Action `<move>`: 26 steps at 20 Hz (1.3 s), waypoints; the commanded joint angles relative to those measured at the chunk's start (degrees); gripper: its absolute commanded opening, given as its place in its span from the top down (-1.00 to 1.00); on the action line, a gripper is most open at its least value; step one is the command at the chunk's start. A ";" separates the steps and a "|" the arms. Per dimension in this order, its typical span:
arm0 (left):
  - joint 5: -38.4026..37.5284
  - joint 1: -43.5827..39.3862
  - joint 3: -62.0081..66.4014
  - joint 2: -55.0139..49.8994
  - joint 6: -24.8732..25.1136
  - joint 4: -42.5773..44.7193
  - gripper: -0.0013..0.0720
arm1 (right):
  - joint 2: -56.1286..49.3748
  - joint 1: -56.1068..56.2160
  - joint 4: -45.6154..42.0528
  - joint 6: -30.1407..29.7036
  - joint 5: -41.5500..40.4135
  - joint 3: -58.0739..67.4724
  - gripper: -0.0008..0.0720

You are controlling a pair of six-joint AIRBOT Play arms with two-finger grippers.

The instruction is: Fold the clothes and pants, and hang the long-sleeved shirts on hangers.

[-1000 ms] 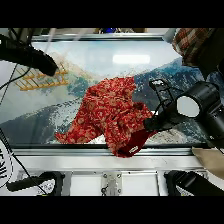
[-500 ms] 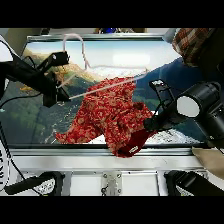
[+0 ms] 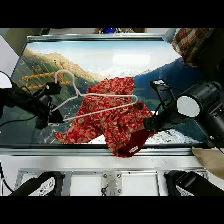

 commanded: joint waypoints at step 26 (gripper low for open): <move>12.63 -12.22 -14.29 0.31 -2.08 -3.17 0.91 | 0.09 -0.07 -0.61 3.65 -2.64 2.08 0.93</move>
